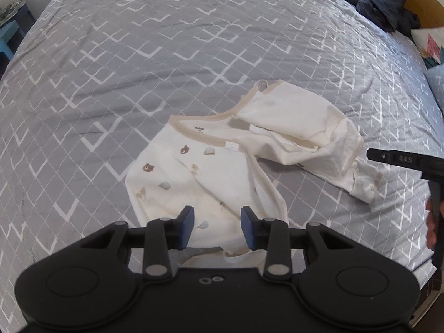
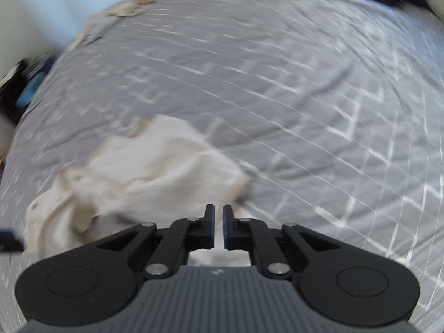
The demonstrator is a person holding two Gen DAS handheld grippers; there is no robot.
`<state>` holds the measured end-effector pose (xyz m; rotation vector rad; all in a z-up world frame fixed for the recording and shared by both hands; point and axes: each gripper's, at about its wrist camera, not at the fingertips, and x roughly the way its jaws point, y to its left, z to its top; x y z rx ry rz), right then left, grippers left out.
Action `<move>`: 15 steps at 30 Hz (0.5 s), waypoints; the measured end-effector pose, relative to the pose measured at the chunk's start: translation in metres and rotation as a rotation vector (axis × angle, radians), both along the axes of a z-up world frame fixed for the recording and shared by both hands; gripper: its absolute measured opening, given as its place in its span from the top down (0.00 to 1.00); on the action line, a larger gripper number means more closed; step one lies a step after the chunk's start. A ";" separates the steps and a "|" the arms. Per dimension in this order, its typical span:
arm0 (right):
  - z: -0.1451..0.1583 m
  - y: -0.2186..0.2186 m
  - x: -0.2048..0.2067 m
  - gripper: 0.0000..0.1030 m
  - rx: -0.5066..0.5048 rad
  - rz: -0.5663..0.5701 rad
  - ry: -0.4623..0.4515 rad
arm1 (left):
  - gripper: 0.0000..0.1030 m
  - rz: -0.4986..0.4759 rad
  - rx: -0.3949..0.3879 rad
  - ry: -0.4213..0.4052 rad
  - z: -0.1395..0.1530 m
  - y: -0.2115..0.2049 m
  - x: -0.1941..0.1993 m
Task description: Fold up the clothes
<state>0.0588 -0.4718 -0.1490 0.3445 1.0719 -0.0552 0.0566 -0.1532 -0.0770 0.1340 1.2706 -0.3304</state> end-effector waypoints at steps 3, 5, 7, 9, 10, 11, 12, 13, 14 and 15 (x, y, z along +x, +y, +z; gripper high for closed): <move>-0.010 -0.007 0.014 0.84 0.019 -0.022 0.031 | 0.65 0.010 0.022 -0.009 -0.003 -0.003 0.003; -0.012 -0.006 0.020 0.57 0.021 -0.017 0.037 | 0.65 0.018 0.037 -0.009 -0.006 -0.007 0.006; -0.010 -0.002 0.027 0.37 -0.010 -0.009 0.019 | 0.65 0.022 0.034 -0.004 -0.006 -0.008 0.009; -0.010 0.000 0.030 0.38 -0.023 -0.006 0.010 | 0.65 0.027 0.022 0.002 -0.006 -0.009 0.012; -0.012 -0.001 0.034 0.38 -0.006 -0.007 0.012 | 0.65 0.029 0.016 0.003 -0.005 -0.009 0.013; -0.015 -0.003 0.037 0.38 0.017 -0.012 0.020 | 0.65 0.028 0.014 0.000 -0.004 -0.009 0.014; -0.017 -0.004 0.038 0.39 0.031 -0.017 0.025 | 0.65 0.027 0.015 -0.001 -0.004 -0.009 0.016; -0.020 -0.006 0.039 0.49 0.062 -0.026 0.027 | 0.65 0.029 0.018 -0.003 -0.003 -0.009 0.017; -0.023 -0.008 0.040 0.58 0.090 -0.035 0.032 | 0.65 0.032 0.020 -0.004 -0.003 -0.009 0.019; -0.026 -0.009 0.041 0.74 0.117 -0.043 0.037 | 0.65 0.033 0.017 -0.004 -0.003 -0.008 0.019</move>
